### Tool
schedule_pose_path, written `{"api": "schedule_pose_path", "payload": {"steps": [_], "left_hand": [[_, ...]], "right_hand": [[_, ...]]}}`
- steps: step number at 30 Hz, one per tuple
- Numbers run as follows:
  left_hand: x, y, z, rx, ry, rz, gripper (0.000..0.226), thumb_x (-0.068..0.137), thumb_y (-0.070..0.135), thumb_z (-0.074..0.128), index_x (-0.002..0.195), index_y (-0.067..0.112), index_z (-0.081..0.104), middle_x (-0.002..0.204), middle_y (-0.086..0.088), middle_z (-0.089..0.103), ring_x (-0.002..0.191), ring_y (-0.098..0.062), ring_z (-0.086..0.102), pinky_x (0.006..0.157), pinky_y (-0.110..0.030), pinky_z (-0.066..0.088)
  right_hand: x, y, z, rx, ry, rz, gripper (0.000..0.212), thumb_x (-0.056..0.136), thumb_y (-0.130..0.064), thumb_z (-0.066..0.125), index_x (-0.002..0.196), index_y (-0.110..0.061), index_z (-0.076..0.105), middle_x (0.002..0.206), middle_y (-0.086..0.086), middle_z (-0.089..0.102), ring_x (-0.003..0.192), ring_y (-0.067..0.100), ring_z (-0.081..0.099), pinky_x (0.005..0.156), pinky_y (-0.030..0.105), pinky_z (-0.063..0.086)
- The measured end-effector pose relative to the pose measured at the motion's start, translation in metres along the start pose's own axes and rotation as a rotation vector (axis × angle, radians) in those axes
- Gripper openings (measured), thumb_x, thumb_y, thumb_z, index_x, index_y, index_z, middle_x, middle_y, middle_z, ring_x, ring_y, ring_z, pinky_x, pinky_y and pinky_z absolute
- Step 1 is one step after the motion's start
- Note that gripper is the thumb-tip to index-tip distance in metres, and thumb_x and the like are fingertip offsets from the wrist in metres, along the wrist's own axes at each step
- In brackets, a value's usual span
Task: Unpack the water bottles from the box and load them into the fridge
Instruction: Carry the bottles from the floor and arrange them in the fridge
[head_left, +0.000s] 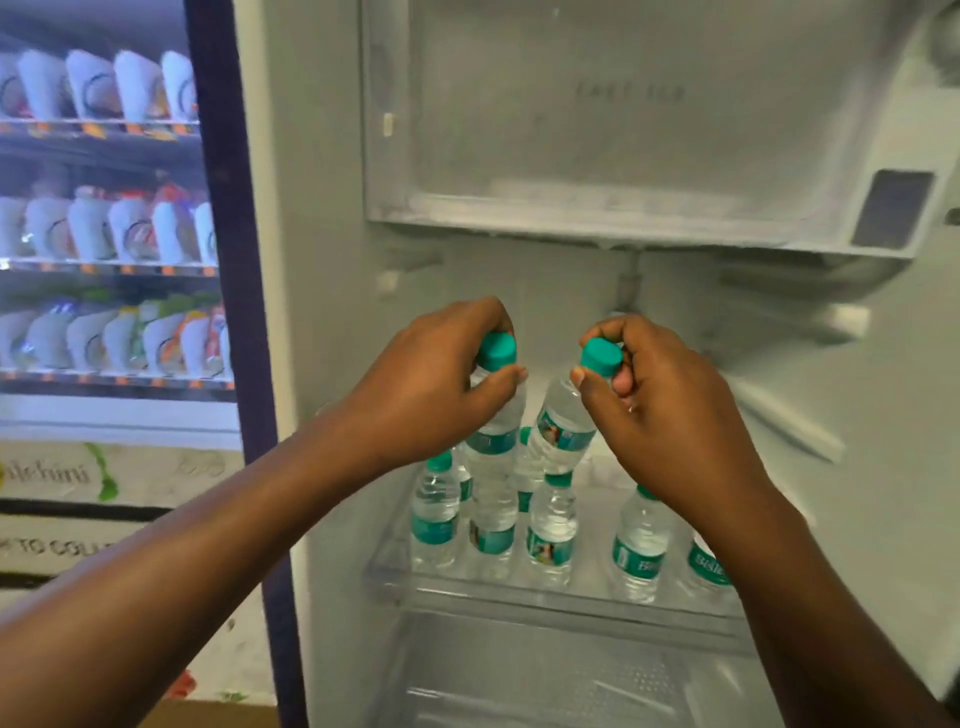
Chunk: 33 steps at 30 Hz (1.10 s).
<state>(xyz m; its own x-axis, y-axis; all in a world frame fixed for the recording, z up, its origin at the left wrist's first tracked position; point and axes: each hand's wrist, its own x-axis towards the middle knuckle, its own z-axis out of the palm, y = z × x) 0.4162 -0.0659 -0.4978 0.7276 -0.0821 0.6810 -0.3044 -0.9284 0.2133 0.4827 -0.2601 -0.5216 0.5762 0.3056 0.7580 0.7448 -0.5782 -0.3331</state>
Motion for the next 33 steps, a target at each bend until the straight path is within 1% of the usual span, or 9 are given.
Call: {"api": "schedule_pose_path", "payload": {"steps": [3, 7, 10, 12, 15, 18, 21, 26, 33], "left_hand": [[0.021, -0.003, 0.016, 0.029, 0.059, 0.014, 0.024, 0.091, 0.035, 0.065, 0.107, 0.019, 0.056, 0.094, 0.008, 0.053, 0.072, -0.005, 0.044, 0.067, -0.026, 0.036], [0.042, -0.002, 0.036, 0.007, 0.104, -0.001, 0.025, 0.093, 0.033, 0.064, 0.111, 0.019, 0.055, 0.103, 0.003, 0.055, 0.079, -0.012, 0.048, 0.073, -0.031, 0.047], [0.056, 0.008, 0.053, -0.038, 0.097, 0.012, 0.025, 0.092, 0.030, 0.065, 0.112, 0.018, 0.055, 0.107, 0.000, 0.056, 0.080, -0.013, 0.048, 0.073, -0.028, 0.044], [0.063, 0.016, 0.068, -0.046, 0.043, 0.018, 0.026, 0.092, 0.030, 0.064, 0.114, 0.019, 0.055, 0.110, -0.001, 0.056, 0.084, -0.014, 0.051, 0.075, -0.027, 0.043], [0.069, 0.030, 0.094, 0.007, -0.104, 0.014, 0.029, 0.093, 0.030, 0.063, 0.118, 0.019, 0.054, 0.115, -0.003, 0.057, 0.094, -0.019, 0.056, 0.082, -0.032, 0.050], [0.071, 0.038, 0.122, 0.161, -0.252, 0.027, 0.032, 0.094, 0.032, 0.062, 0.121, 0.017, 0.054, 0.115, -0.006, 0.058, 0.096, -0.023, 0.058, 0.086, -0.040, 0.053], [0.070, 0.036, 0.148, 0.240, -0.364, -0.015, 0.032, 0.093, 0.033, 0.062, 0.121, 0.018, 0.055, 0.114, -0.006, 0.060, 0.093, -0.023, 0.058, 0.088, -0.040, 0.054], [0.065, 0.030, 0.170, 0.359, -0.484, -0.001, 0.032, 0.095, 0.029, 0.061, 0.124, 0.016, 0.057, 0.116, -0.007, 0.062, 0.095, -0.022, 0.057, 0.080, -0.031, 0.044], [0.058, 0.021, 0.180, 0.485, -0.573, 0.030, 0.033, 0.095, 0.026, 0.060, 0.126, 0.015, 0.058, 0.120, -0.008, 0.064, 0.106, -0.025, 0.058, 0.093, -0.037, 0.048]], "right_hand": [[0.004, 0.016, 0.001, -0.066, 0.052, 0.057, 0.029, 0.095, -0.035, 0.060, 0.120, -0.022, 0.055, 0.099, -0.009, 0.052, 0.080, 0.008, 0.050, 0.071, 0.022, 0.038], [0.008, 0.041, 0.002, -0.118, 0.102, 0.132, 0.030, 0.096, -0.031, 0.060, 0.123, -0.021, 0.053, 0.111, 0.002, 0.058, 0.086, 0.016, 0.054, 0.074, 0.030, 0.043], [0.010, 0.060, 0.001, -0.155, 0.090, 0.191, 0.030, 0.096, -0.030, 0.060, 0.123, -0.020, 0.052, 0.114, 0.005, 0.059, 0.091, 0.019, 0.055, 0.077, 0.032, 0.046], [0.011, 0.072, 0.001, -0.171, 0.061, 0.236, 0.029, 0.096, -0.028, 0.060, 0.123, -0.018, 0.053, 0.115, 0.008, 0.059, 0.093, 0.023, 0.057, 0.075, 0.030, 0.043], [0.014, 0.087, 0.005, -0.234, -0.021, 0.320, 0.031, 0.096, -0.025, 0.061, 0.125, -0.018, 0.055, 0.118, 0.010, 0.059, 0.098, 0.028, 0.059, 0.075, 0.028, 0.039], [0.016, 0.096, 0.013, -0.308, -0.138, 0.377, 0.036, 0.095, -0.026, 0.062, 0.128, -0.017, 0.053, 0.119, 0.011, 0.059, 0.101, 0.030, 0.060, 0.076, 0.028, 0.039], [0.017, 0.102, 0.020, -0.379, -0.261, 0.418, 0.039, 0.094, -0.033, 0.064, 0.129, -0.018, 0.052, 0.119, 0.009, 0.060, 0.100, 0.027, 0.061, 0.077, 0.029, 0.043], [0.015, 0.111, 0.032, -0.484, -0.416, 0.426, 0.040, 0.095, -0.040, 0.060, 0.128, -0.019, 0.053, 0.120, 0.005, 0.064, 0.100, 0.022, 0.063, 0.085, 0.030, 0.047], [0.008, 0.127, 0.042, -0.570, -0.585, 0.446, 0.031, 0.094, -0.037, 0.063, 0.120, -0.020, 0.059, 0.113, 0.001, 0.066, 0.089, 0.016, 0.060, 0.091, 0.032, 0.048]]}}
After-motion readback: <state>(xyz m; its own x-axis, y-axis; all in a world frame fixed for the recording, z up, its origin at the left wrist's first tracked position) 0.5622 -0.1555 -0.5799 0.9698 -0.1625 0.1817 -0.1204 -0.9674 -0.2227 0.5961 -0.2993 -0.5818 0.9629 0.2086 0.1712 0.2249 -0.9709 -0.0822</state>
